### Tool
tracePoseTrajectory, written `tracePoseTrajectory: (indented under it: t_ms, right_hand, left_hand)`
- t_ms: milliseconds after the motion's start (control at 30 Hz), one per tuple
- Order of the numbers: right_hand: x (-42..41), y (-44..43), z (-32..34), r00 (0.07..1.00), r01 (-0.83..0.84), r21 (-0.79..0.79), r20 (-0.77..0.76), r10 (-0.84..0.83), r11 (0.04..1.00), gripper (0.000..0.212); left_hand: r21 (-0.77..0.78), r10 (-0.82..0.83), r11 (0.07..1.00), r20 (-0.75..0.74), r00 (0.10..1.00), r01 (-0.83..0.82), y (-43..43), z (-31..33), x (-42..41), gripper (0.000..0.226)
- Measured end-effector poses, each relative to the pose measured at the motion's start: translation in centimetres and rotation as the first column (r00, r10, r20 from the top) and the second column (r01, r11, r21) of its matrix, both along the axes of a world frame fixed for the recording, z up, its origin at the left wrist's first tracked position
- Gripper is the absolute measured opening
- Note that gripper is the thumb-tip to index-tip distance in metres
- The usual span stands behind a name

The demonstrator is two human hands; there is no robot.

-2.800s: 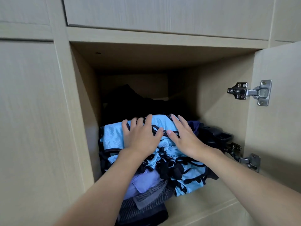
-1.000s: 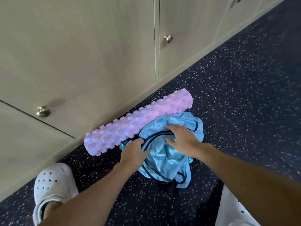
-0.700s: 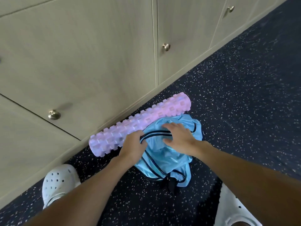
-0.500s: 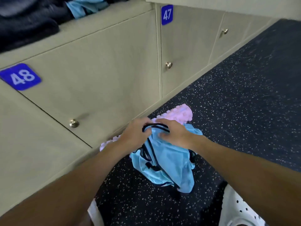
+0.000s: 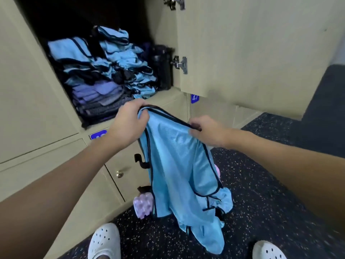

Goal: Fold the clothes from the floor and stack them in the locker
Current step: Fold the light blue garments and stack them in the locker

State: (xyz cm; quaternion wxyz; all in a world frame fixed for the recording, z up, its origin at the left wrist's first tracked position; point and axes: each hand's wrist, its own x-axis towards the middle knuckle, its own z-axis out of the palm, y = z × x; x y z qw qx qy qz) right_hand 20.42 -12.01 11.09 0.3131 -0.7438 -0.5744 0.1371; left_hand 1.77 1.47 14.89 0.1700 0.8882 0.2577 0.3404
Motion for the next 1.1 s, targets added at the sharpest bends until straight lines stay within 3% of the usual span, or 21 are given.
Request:
tracePoseTrajectory:
  t_ms: [100, 233, 400, 567, 700, 867, 1000, 1033, 1100]
  right_hand:
    - [-0.7, -0.9, 1.9, 0.999, 0.031, 0.035, 0.04, -0.032, 0.999, 0.018]
    - [-2.2, -1.7, 2.9, 0.998, 0.059, 0.134, -0.01, -0.058, 0.989, 0.022]
    - [-3.0, -1.3, 4.2, 0.993, 0.057, 0.194, -0.115, -0.035, 0.979, 0.021]
    - [-2.0, -1.1, 4.2, 0.996, 0.032, 0.144, -0.086, -0.02, 0.989, 0.036]
    - [-1.2, -1.0, 4.3, 0.985, 0.099, 0.154, -0.156, -0.075, 0.983, 0.039]
    - [-0.4, -1.3, 3.7, 0.998, 0.062, 0.058, -0.036, -0.06, 0.996, 0.021]
    - [-0.9, -1.3, 4.1, 0.996, 0.089, 0.071, -0.03, -0.087, 0.993, 0.01]
    - [-1.2, -1.3, 4.2, 0.995, 0.087, 0.078, -0.052, -0.083, 0.993, 0.012]
    - [-2.0, -1.1, 4.4, 0.992, 0.069, 0.098, -0.109, -0.058, 0.993, 0.016]
  left_hand:
    - [-0.003, 0.118, 0.993, 0.081, 0.99, -0.118, -0.3, 1.7, -2.1, 0.017]
    - [-0.051, 0.216, 0.975, 0.003, 0.976, -0.216, -0.6, 0.5, -3.4, 0.013]
    - [-0.194, 0.172, 0.971, 0.147, 0.974, -0.142, -0.6, 0.9, -2.7, 0.02]
    - [-0.091, 0.038, 0.996, 0.202, 0.979, -0.02, -2.0, 2.1, -1.2, 0.02]
    - [-0.078, 0.06, 0.996, 0.201, 0.978, -0.045, -1.1, 1.8, -0.8, 0.017]
    - [-0.128, 0.203, 0.975, 0.2, 0.959, -0.179, 0.9, 1.8, -1.8, 0.017]
    - [-0.13, 0.317, 0.945, 0.15, 0.936, -0.299, 1.5, 1.3, -2.0, 0.017]
    - [-0.14, 0.283, 0.954, 0.11, 0.953, -0.267, 1.3, 1.2, -1.9, 0.018]
    - [-0.21, 0.07, 0.975, -0.013, 0.997, -0.071, 0.1, 1.0, -1.7, 0.045]
